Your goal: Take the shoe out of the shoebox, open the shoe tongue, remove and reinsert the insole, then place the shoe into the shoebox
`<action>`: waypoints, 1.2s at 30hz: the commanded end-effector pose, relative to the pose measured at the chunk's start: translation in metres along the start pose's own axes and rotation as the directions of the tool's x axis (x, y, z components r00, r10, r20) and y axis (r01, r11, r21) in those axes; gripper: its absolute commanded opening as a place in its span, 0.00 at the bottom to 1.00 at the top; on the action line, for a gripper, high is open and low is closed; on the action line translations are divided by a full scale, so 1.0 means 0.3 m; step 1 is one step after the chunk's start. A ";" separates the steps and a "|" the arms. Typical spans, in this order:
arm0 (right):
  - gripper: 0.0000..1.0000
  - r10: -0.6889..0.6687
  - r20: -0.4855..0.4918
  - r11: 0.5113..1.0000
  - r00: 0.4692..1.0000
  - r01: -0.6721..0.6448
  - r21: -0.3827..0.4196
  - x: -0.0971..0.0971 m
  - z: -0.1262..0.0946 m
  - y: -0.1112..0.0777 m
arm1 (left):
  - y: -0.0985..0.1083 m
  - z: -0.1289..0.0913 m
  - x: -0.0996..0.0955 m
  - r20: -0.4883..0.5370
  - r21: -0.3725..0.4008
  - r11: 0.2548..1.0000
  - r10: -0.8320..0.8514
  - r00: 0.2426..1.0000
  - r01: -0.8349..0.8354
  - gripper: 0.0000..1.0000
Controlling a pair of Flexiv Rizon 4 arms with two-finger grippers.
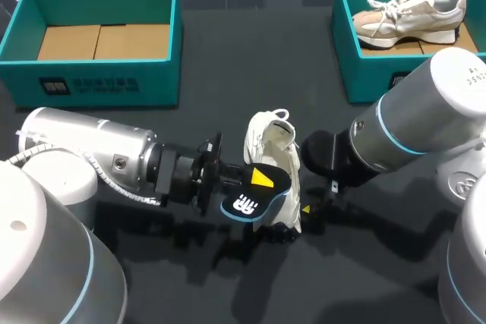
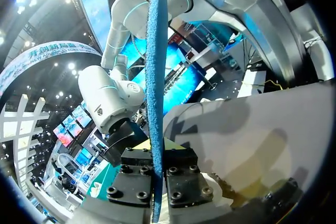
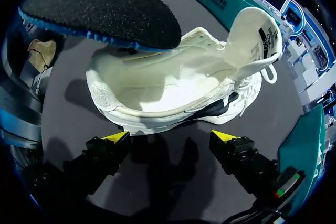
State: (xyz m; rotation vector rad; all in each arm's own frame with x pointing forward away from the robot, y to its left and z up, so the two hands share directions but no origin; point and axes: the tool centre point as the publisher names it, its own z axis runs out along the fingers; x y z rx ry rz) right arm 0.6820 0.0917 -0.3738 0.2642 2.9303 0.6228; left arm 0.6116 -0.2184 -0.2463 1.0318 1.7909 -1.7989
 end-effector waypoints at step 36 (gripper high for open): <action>1.00 0.000 0.003 1.000 1.000 0.000 -0.005 0.007 0.000 -0.007 | 0.025 0.085 0.027 0.110 -0.034 0.994 -0.100 0.989 0.104 0.00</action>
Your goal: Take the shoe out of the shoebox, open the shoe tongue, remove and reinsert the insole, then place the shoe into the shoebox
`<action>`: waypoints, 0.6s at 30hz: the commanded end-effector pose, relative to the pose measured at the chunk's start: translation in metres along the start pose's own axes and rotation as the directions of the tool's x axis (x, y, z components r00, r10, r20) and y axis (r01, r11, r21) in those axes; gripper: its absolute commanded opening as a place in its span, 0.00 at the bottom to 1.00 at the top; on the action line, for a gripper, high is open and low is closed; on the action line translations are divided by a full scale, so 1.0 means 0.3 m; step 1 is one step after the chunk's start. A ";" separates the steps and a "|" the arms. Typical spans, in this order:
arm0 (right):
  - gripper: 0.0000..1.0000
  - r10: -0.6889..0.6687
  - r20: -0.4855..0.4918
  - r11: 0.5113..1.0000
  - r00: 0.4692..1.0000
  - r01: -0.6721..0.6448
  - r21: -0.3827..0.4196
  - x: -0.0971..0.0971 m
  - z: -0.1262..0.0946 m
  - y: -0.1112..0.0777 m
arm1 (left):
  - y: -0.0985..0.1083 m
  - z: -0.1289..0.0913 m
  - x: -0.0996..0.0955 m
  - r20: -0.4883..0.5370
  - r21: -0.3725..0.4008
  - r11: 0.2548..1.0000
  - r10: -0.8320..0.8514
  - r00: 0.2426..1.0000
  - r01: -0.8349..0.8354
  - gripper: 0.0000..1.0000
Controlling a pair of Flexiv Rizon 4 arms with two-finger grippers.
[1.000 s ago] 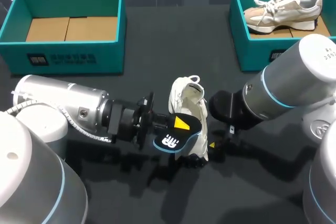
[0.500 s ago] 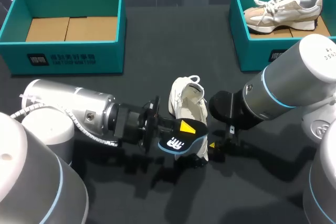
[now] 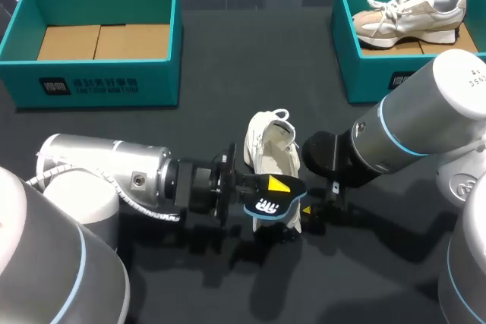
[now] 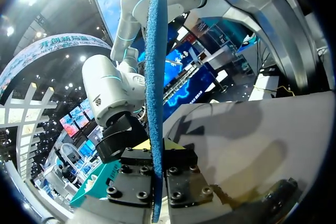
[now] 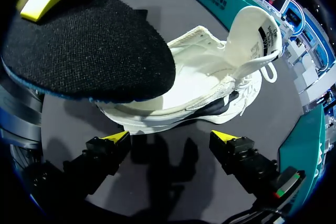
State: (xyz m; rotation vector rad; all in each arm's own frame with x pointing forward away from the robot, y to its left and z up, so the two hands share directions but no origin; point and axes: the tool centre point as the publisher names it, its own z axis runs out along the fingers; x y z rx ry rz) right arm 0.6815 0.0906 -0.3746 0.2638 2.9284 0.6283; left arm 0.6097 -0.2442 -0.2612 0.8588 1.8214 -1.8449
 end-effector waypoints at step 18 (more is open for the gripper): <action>1.00 0.000 0.003 1.000 1.000 0.000 -0.001 0.005 -0.001 -0.003 | -0.033 -0.013 0.027 0.027 -0.021 0.995 -0.094 0.995 0.095 0.00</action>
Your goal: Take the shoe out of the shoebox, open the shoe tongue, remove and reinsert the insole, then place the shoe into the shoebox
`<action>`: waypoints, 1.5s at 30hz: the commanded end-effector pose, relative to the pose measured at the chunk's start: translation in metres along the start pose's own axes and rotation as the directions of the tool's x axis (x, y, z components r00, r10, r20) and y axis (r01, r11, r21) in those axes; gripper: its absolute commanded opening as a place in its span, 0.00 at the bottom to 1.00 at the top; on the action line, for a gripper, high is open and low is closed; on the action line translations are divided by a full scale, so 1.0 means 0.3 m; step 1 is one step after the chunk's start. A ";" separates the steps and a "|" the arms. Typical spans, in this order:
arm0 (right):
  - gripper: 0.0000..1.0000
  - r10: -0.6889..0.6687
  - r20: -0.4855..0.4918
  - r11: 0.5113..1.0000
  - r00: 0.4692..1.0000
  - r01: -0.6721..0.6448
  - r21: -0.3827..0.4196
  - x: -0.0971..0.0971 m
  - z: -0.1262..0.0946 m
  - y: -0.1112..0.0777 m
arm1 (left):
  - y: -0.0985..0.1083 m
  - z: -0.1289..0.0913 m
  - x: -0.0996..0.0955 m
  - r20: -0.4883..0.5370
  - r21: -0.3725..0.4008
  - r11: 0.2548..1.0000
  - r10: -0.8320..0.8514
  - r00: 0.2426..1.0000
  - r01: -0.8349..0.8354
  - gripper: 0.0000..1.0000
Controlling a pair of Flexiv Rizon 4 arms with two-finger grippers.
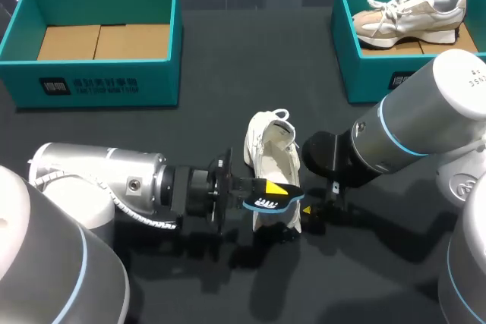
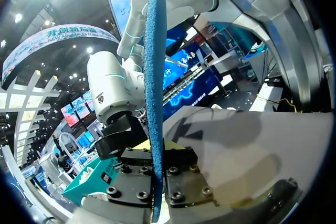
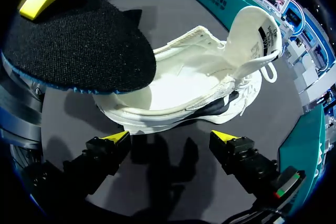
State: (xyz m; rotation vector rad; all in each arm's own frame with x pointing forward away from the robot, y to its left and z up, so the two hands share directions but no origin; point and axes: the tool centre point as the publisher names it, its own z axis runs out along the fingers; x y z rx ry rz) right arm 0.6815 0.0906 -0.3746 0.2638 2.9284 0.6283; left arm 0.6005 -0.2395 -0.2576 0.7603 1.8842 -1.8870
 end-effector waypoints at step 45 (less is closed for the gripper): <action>1.00 0.000 0.003 1.000 1.000 0.000 -0.001 0.005 -0.001 -0.003 | 0.085 0.011 -0.012 -0.027 -0.024 0.997 0.072 0.997 -0.073 0.00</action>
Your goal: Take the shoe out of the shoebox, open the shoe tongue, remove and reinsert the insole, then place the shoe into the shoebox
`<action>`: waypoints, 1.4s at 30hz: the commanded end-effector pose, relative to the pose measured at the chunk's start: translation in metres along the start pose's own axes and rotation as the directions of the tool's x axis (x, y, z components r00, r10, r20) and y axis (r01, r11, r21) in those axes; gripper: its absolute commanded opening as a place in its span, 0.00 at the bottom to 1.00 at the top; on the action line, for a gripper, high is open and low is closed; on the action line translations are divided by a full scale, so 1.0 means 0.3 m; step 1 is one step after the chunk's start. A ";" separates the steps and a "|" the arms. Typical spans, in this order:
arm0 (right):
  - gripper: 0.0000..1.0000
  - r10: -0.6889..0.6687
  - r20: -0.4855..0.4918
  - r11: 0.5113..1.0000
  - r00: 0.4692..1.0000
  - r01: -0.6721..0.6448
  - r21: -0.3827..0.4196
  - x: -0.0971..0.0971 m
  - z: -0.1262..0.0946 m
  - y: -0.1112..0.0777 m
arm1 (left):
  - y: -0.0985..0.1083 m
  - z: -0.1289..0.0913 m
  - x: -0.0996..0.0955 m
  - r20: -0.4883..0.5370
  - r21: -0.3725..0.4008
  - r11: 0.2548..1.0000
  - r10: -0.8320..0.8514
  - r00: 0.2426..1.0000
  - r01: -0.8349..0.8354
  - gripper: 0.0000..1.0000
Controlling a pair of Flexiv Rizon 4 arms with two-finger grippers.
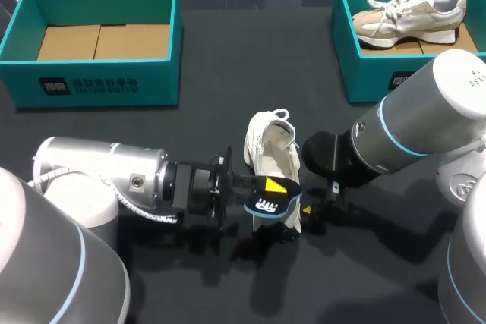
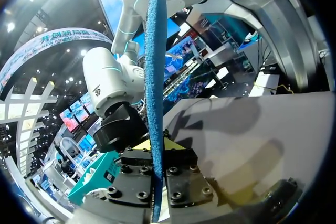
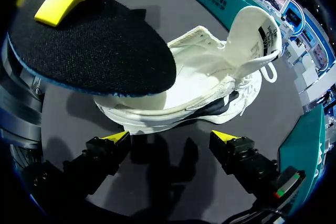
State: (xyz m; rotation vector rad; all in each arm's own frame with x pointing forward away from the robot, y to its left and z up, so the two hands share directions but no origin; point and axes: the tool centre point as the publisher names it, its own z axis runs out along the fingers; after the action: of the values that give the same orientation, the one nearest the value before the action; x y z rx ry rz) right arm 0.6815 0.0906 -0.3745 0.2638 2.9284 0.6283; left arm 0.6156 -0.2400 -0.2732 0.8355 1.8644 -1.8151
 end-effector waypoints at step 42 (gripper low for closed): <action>1.00 0.000 0.003 1.000 1.000 0.000 -0.001 0.005 -0.001 -0.003 | 0.151 0.030 -0.054 0.075 -0.048 0.998 -0.029 0.997 0.033 0.00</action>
State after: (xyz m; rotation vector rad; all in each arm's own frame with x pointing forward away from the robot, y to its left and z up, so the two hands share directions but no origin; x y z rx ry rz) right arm 0.6814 0.0906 -0.3745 0.2638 2.9284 0.6284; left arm 0.6536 -0.2478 -0.2945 0.7157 1.8758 -1.7869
